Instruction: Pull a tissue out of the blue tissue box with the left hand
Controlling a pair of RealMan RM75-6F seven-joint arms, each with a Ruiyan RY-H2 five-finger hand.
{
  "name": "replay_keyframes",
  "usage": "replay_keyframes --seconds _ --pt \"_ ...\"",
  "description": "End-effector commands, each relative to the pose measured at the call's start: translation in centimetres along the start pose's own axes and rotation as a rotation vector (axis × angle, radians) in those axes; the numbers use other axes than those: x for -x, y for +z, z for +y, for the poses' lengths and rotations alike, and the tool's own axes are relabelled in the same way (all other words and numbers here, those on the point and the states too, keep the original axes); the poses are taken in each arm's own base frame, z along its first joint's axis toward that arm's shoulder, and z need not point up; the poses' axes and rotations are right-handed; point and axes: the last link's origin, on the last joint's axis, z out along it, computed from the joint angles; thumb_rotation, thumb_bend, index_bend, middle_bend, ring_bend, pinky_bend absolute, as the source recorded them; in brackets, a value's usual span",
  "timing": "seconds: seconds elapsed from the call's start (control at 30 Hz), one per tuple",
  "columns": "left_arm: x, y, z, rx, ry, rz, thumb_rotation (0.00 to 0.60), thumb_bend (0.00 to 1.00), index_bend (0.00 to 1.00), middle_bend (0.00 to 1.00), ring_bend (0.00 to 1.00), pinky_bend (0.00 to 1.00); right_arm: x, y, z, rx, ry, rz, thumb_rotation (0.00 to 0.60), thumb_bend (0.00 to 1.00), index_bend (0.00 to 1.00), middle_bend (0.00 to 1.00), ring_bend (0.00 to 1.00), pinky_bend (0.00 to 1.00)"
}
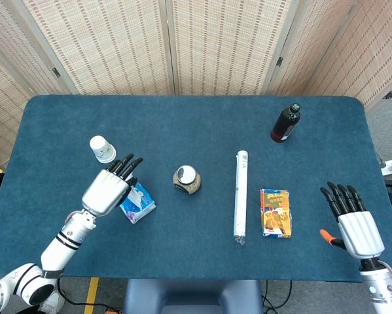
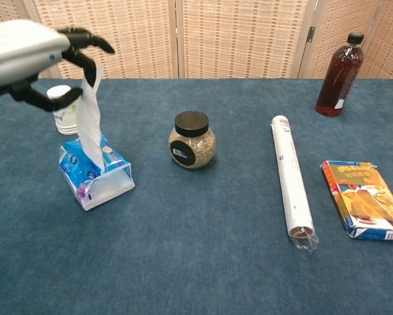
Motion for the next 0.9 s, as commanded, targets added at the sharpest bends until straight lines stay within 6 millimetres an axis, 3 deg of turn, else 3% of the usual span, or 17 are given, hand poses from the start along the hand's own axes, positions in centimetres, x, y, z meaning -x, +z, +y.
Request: replay_keyframes --seconds 0.03,0.23,0.33,0.5,0.73,0.9 --pt "-4.1 1.5 -0.9 -0.035 -0.004 0.079 0.600 0.63 0.70 0.17 0.13 0.31 0.0 -0.1 0.0 -0.001 0.001 0.003 0.600 0.06 0.00 0.00 0.00 0.01" --pt "-7.6 1.9 -2.1 -0.083 0.032 0.116 0.600 0.63 0.70 0.17 0.13 0.32 -0.3 -0.2 0.1 0.000 0.008 0.010 0.600 0.06 0.00 0.00 0.00 0.01" --pt "-7.8 1.2 -3.2 -0.122 0.037 0.104 0.600 0.63 0.70 0.18 0.13 0.32 -0.4 -0.3 0.0 -0.003 0.008 0.013 0.600 0.06 0.00 0.00 0.00 0.01" --pt "-5.8 -1.4 -5.3 -0.188 0.019 0.045 0.600 0.62 0.69 0.17 0.13 0.31 -0.4 -0.4 -0.1 -0.007 0.007 0.010 0.600 0.06 0.00 0.00 0.00 0.01" --pt "-1.1 -7.3 -7.8 -0.300 -0.021 0.001 0.600 0.62 0.69 0.17 0.13 0.31 -0.1 -0.3 -0.2 -0.006 -0.005 0.000 0.600 0.06 0.00 0.00 0.00 0.01" --pt "1.1 -10.8 -8.8 -0.396 -0.123 0.011 0.600 0.62 0.68 0.17 0.12 0.30 0.1 -0.3 -0.4 -0.005 -0.014 -0.007 0.600 0.06 0.00 0.00 0.00 0.01"
